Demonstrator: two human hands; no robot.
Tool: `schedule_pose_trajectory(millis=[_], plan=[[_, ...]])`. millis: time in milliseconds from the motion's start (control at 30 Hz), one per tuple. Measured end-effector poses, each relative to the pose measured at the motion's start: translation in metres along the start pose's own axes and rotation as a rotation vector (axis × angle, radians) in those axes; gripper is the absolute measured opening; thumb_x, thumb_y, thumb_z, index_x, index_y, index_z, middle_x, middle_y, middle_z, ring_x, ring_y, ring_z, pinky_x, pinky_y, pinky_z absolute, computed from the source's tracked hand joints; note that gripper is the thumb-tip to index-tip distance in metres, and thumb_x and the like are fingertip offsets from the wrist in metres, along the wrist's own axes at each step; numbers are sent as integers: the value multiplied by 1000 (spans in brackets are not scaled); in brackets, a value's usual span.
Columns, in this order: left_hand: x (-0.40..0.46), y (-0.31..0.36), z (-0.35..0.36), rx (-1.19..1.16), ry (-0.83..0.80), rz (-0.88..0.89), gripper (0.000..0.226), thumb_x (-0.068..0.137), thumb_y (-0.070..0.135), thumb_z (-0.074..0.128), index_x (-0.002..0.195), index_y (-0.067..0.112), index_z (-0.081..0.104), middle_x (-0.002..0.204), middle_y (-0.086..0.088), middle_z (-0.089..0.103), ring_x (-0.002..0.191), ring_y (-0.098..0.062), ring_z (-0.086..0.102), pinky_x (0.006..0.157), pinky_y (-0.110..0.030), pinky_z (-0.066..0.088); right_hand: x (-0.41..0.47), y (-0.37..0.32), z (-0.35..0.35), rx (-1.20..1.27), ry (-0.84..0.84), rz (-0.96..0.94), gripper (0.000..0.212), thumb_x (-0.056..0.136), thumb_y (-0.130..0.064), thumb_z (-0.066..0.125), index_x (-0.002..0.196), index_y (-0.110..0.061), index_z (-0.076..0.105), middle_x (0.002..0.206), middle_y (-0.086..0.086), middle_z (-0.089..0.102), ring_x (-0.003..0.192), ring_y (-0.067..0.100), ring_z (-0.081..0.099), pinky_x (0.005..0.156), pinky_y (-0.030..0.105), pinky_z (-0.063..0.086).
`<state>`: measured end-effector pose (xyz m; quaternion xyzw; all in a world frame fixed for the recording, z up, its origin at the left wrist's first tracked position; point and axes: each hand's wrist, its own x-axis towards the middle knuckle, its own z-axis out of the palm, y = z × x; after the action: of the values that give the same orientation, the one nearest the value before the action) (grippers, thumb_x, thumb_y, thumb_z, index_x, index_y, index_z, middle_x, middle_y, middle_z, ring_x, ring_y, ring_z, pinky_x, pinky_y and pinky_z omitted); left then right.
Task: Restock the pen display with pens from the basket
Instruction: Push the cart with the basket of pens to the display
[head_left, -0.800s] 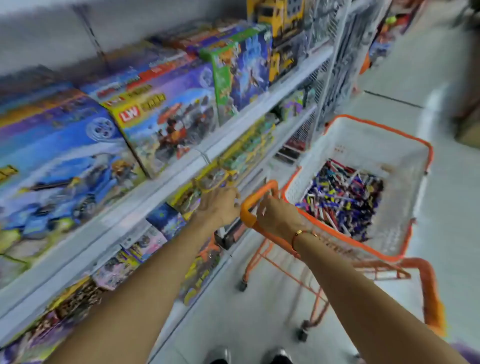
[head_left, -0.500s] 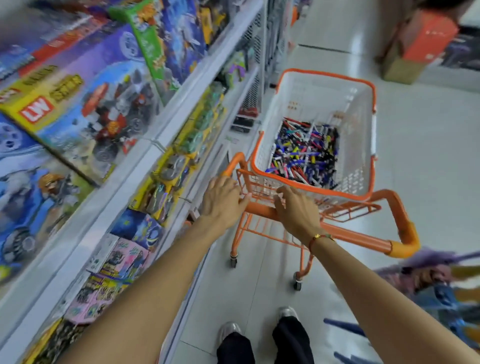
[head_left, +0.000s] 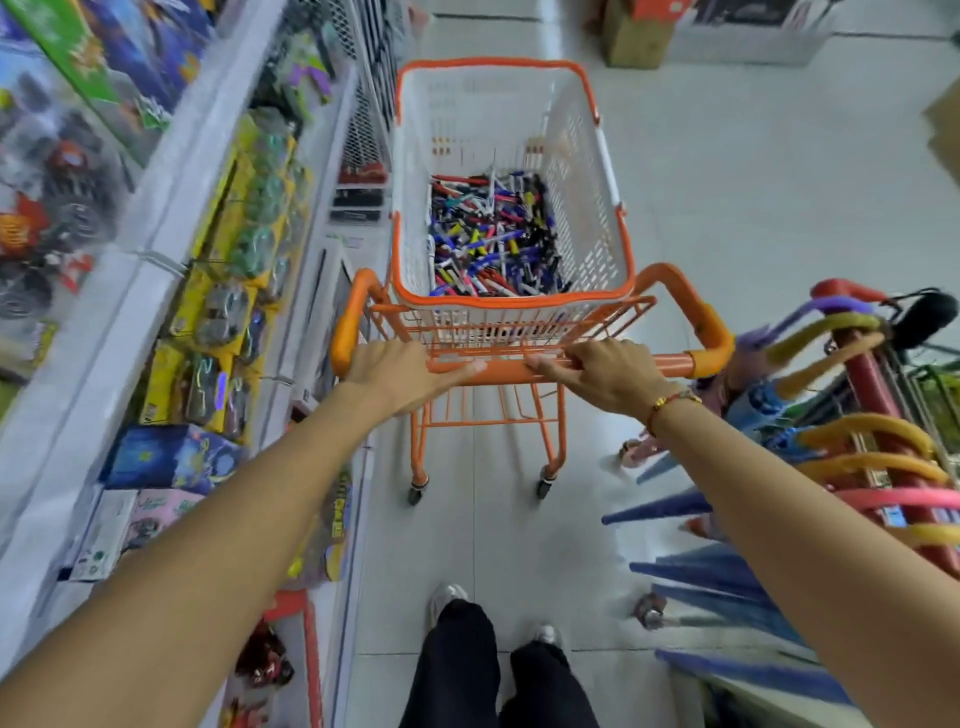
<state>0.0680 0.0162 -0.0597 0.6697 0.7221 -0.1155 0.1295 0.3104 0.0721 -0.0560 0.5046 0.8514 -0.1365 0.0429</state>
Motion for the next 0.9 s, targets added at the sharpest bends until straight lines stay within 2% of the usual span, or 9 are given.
schedule_pose_trajectory(millis=[67, 133, 267, 367, 433, 533, 633, 733, 900], plan=[[-16, 3, 8, -29, 2, -14, 88, 74, 90, 19, 79, 15, 64, 74, -6, 56, 73, -25, 52, 67, -31, 38, -15, 1, 4, -14, -19, -30, 54, 91, -67, 35, 63, -22, 41, 60, -4, 44, 51, 7, 41, 48, 19, 31], [-34, 6, 20, -82, 25, -32, 93, 68, 95, 18, 75, 17, 68, 69, -2, 60, 73, -24, 59, 67, -31, 42, -28, 0, 9, -56, -60, -36, 62, 88, -72, 32, 63, -17, 46, 60, -2, 47, 50, 9, 42, 49, 20, 35], [-74, 13, 35, -180, 53, -83, 99, 54, 101, 15, 71, 21, 71, 71, 2, 69, 75, -20, 65, 74, -31, 49, -61, -5, 22, -99, -92, -63, 67, 85, -76, 29, 60, -16, 44, 58, 0, 44, 50, 11, 40, 48, 20, 33], [-111, 26, 42, -223, 42, -85, 75, 65, 94, 28, 77, 29, 64, 83, 1, 69, 90, -24, 64, 74, -30, 42, -89, -8, 35, -66, -106, -74, 76, 73, -84, 21, 64, -14, 51, 60, 1, 46, 52, 12, 43, 50, 20, 37], [-135, 35, 48, -240, 39, -87, 64, 69, 91, 32, 73, 32, 57, 86, -1, 67, 97, -25, 61, 78, -33, 41, -109, -8, 44, -11, -104, -64, 78, 70, -85, 23, 64, -13, 54, 58, 1, 46, 53, 12, 44, 52, 22, 39], [-166, 42, 65, -260, 28, -103, 81, 63, 96, 28, 72, 24, 65, 79, 2, 67, 85, -18, 60, 73, -31, 41, -142, -12, 54, 45, -129, -42, 74, 75, -84, 30, 63, -14, 52, 59, 2, 48, 53, 12, 46, 52, 21, 40], [-201, 51, 80, -273, 39, -112, 87, 56, 99, 25, 68, 23, 65, 75, 0, 66, 77, -20, 61, 72, -32, 42, -181, -19, 62, 67, -142, -26, 73, 78, -82, 32, 66, -14, 54, 60, 2, 52, 53, 12, 50, 50, 19, 41], [-237, 58, 92, -295, 12, -104, 84, 59, 99, 28, 63, 21, 59, 70, 0, 64, 75, -20, 63, 72, -33, 45, -222, -31, 70, 62, -159, -7, 71, 81, -81, 31, 68, -14, 54, 62, 2, 54, 54, 12, 51, 51, 21, 40], [-308, 67, 110, -284, 26, -99, 78, 64, 96, 33, 56, 20, 50, 63, 1, 57, 72, -19, 61, 65, -30, 38, -297, -60, 87, 31, -144, 22, 69, 83, -79, 30, 65, -16, 47, 59, 0, 49, 53, 13, 49, 55, 25, 46]])
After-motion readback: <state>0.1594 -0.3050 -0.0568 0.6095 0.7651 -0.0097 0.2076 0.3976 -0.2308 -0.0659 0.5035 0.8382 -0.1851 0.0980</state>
